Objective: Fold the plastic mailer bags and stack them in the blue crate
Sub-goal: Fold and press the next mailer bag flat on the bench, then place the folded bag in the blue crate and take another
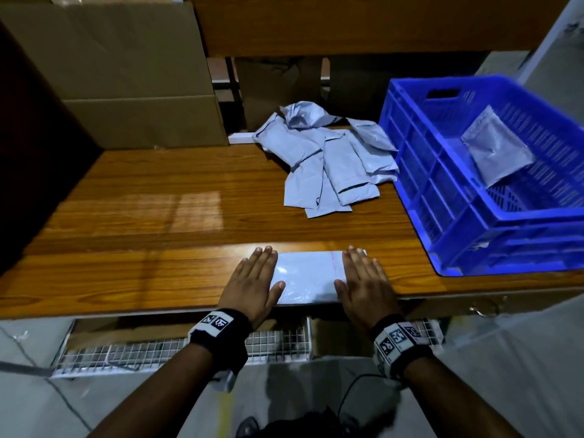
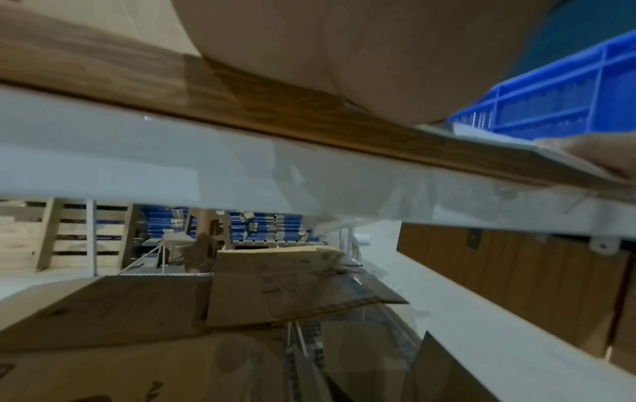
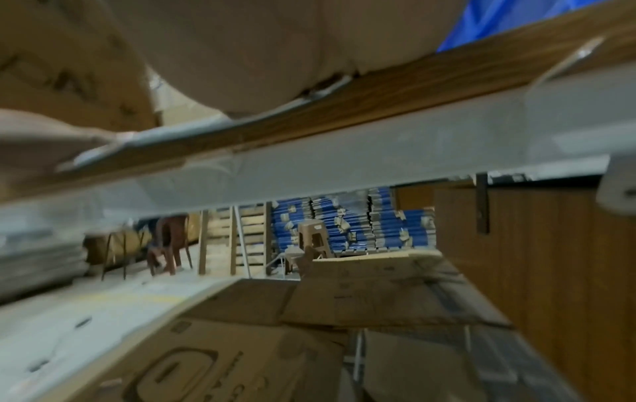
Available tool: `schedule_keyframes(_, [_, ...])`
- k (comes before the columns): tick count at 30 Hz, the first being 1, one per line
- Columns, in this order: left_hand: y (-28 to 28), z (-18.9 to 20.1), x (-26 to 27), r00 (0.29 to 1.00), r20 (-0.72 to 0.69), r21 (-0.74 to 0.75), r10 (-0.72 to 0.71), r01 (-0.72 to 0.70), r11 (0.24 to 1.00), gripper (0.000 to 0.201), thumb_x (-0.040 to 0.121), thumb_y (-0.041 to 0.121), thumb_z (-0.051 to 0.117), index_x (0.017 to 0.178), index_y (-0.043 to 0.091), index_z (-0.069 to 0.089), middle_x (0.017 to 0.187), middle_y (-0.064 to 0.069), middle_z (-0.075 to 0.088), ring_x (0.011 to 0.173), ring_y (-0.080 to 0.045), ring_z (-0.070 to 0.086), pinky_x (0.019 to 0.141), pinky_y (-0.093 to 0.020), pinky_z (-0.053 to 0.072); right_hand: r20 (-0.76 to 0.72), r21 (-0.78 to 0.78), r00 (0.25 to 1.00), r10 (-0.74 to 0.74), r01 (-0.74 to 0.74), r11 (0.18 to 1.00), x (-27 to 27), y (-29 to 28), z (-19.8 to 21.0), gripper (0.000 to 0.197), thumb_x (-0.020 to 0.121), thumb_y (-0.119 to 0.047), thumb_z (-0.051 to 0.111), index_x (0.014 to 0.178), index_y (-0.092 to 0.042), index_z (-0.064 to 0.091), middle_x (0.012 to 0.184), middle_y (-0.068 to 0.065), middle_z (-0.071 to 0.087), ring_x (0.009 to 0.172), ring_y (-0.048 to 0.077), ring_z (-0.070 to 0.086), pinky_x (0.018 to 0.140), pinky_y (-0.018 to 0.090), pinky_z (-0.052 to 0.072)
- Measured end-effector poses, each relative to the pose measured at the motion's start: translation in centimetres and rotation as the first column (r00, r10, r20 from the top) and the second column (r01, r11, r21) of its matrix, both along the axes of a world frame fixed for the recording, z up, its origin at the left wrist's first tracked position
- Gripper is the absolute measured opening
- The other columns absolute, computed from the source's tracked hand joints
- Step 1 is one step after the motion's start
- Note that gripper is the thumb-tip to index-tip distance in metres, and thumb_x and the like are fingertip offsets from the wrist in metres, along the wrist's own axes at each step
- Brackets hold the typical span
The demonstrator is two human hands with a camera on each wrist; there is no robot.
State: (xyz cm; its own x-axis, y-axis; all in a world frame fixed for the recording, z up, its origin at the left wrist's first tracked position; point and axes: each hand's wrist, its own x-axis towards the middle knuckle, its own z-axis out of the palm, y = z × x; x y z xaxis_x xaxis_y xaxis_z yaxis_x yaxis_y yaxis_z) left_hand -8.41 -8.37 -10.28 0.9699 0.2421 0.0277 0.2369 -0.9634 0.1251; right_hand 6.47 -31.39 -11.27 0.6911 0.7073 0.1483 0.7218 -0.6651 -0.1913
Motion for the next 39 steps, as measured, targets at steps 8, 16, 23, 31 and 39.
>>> schedule_keyframes(8, [1.7, 1.3, -1.5, 0.976, -0.106, -0.022, -0.193, 0.191, 0.981, 0.099, 0.083, 0.076, 0.035, 0.154, 0.018, -0.002, 0.158, -0.002, -0.015, 0.146, -0.02, -0.018, 0.119, -0.036, -0.005, -0.018, -0.157, 0.997, 0.068, -0.07, 0.985, -0.6, -0.6, 1.9, 0.084, 0.09, -0.071, 0.0, 0.156, -0.02, 0.003, 0.162, 0.002, -0.004, 0.149, 0.018, -0.006, 0.118, 0.048, -0.006])
schedule_keyframes(16, [3.6, 3.6, -3.5, 0.959, 0.117, -0.293, -0.257, 0.28, 0.914, 0.063, 0.079, 0.02, 0.05, 0.141, 0.024, 0.046, 0.145, 0.002, 0.046, 0.132, -0.016, 0.037, 0.109, -0.03, 0.032, 0.108, -0.208, 0.89, 0.444, -0.416, 0.885, -4.5, -0.7, 4.3, 0.089, 0.082, -0.02, 0.06, 0.155, -0.035, 0.01, 0.141, 0.009, 0.052, 0.106, 0.029, 0.061, 0.071, 0.04, 0.055])
schedule_keyframes(23, [4.4, 7.0, -2.2, 0.943, 0.309, -0.529, -0.125, 0.28, 0.801, 0.043, 0.088, 0.059, 0.043, 0.095, 0.025, 0.067, 0.093, 0.004, 0.068, 0.087, -0.012, 0.062, 0.075, -0.03, 0.047, -0.099, -0.265, 0.86, 0.501, -0.508, 0.819, -5.5, -1.1, 11.6, 0.084, 0.094, -0.013, 0.053, 0.145, -0.059, 0.005, 0.162, -0.009, 0.011, 0.09, 0.026, 0.064, 0.059, 0.032, 0.046])
schedule_keyframes(31, [5.4, 13.6, 3.5, 0.916, 0.267, -0.476, -0.3, 0.396, 0.785, 0.047, 0.094, 0.045, 0.055, 0.137, 0.032, 0.04, 0.12, 0.009, 0.056, 0.107, -0.005, 0.052, 0.083, -0.027, 0.045, -0.141, -0.038, 0.942, 0.305, -0.313, 0.949, -1.0, -3.1, 20.2, 0.071, 0.087, -0.024, 0.069, 0.148, -0.037, 0.035, 0.137, -0.007, 0.056, 0.12, 0.015, 0.055, 0.09, 0.019, 0.039])
schedule_keyframes(39, [0.4, 20.6, 14.7, 0.851, 0.19, -0.187, -0.489, 0.521, 0.833, 0.062, 0.094, 0.051, 0.049, 0.147, 0.027, 0.026, 0.141, -0.002, 0.048, 0.128, -0.02, 0.038, 0.102, -0.037, 0.037, -0.051, -0.124, 0.997, -0.061, 0.054, 0.991, 9.5, -9.2, 33.5, 0.089, 0.078, -0.039, 0.079, 0.15, -0.032, 0.027, 0.151, -0.003, 0.041, 0.133, 0.019, 0.044, 0.108, 0.033, 0.035])
